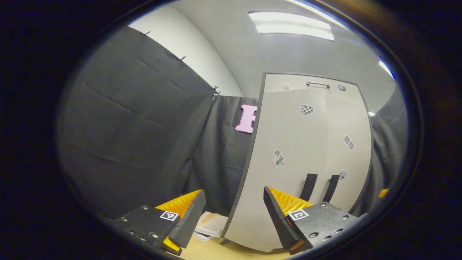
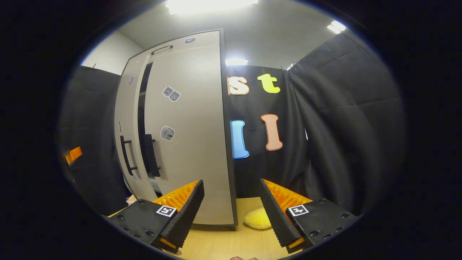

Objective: Grasp the bottle in the cabinet with the left hand and place it on the coaster, then close the right door with the right hand and the left door with the left hand.

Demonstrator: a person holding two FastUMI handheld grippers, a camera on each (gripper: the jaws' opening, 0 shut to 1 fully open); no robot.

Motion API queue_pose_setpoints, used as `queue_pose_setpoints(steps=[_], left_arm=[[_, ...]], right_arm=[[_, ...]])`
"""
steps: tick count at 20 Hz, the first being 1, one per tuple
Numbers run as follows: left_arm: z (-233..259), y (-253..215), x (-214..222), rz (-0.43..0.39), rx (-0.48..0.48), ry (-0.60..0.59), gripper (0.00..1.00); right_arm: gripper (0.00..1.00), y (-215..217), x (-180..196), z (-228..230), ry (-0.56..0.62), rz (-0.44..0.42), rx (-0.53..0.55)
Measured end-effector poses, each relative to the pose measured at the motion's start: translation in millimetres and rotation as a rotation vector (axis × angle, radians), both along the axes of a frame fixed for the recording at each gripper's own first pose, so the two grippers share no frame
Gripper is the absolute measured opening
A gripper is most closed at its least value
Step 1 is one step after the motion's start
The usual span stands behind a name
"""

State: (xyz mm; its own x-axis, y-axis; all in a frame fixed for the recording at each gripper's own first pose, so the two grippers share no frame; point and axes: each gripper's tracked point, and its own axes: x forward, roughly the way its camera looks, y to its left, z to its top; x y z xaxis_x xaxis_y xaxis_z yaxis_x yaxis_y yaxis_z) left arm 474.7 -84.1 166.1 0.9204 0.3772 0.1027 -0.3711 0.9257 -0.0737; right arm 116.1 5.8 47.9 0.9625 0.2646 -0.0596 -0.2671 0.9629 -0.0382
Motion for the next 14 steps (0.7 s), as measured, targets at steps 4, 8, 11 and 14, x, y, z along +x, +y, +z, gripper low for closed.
queue_pose_setpoints(steps=[4,8,11,14], left_arm=[[12,14,-7,-0.031,0.02,0.016,0.99],[13,33,-2,-0.075,0.0,0.02,0.94],[0,53,-4,-0.109,-0.019,0.032,0.94],[-17,59,24,-0.181,-0.01,0.039,0.99]], right_arm=[[0.97,7,4,6,0.013,-0.002,0.064],[0.96,22,4,13,0.01,-0.032,0.121],[0.96,26,5,19,-0.028,-0.085,0.092],[0.96,46,-3,16,-0.039,-0.088,0.089]])
